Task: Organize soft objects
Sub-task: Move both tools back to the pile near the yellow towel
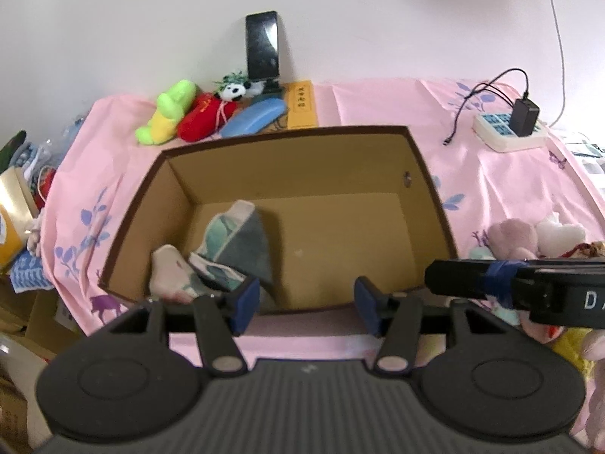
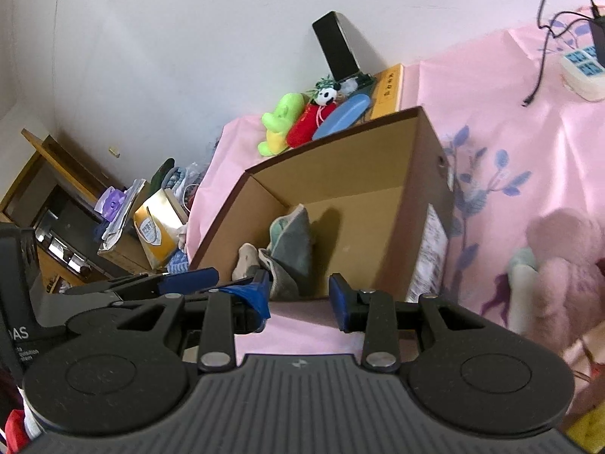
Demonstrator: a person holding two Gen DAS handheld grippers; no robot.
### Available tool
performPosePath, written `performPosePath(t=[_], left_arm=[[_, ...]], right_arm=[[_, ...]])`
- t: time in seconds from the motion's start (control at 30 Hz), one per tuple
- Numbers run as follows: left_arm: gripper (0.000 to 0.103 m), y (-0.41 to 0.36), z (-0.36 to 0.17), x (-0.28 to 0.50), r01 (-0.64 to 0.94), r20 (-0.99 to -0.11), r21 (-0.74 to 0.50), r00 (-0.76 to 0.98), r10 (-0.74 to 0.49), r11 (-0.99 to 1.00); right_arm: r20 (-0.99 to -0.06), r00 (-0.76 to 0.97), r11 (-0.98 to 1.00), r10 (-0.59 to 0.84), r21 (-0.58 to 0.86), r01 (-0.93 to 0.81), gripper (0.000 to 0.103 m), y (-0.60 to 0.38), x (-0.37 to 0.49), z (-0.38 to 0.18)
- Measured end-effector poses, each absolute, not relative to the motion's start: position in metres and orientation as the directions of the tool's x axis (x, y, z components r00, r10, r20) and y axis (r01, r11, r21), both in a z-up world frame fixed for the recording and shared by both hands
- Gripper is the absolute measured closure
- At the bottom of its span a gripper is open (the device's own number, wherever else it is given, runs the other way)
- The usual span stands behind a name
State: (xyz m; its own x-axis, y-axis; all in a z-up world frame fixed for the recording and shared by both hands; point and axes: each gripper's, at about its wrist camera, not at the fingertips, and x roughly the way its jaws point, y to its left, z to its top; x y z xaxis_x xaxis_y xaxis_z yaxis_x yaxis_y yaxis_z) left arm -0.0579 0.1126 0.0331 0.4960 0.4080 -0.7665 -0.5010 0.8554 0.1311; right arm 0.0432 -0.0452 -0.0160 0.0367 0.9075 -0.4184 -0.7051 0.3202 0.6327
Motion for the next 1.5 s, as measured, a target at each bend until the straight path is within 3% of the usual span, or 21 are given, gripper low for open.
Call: performPosePath(t=[0.63,0.97,1.2,1.5], left_arm=[[0.045,0.028,-0.009,-0.033,-0.344,-0.837,0.038,0.502,0.219,0.938],[0.044,-0.031,-0.021,-0.008,-0.119,-0.843,-0.089,0.538,-0.011,0.989],[0.043,-0.066,-0.054,0.006,0.028,-0.874,-0.168,0.458,-0.163,0.985],[0.043,-0.086,-0.081,0.018,0.051,-0.897,-0.178,0.403,-0.183,0.983]], right_arm=[[-0.503,0.151,0.484,0.851,0.639,-0.597,0.084,-0.157,0.079,-0.062],[-0.502,0.244,0.551,0.829,0.667,-0.501,0.084,-0.23,0.103,-0.068],[-0.546,0.171,0.548,0.82,0.664,-0.508,0.083,-0.255,0.107,-0.08],[-0.6,0.066,0.547,0.798,0.673,-0.498,0.083,-0.237,0.101,-0.109]])
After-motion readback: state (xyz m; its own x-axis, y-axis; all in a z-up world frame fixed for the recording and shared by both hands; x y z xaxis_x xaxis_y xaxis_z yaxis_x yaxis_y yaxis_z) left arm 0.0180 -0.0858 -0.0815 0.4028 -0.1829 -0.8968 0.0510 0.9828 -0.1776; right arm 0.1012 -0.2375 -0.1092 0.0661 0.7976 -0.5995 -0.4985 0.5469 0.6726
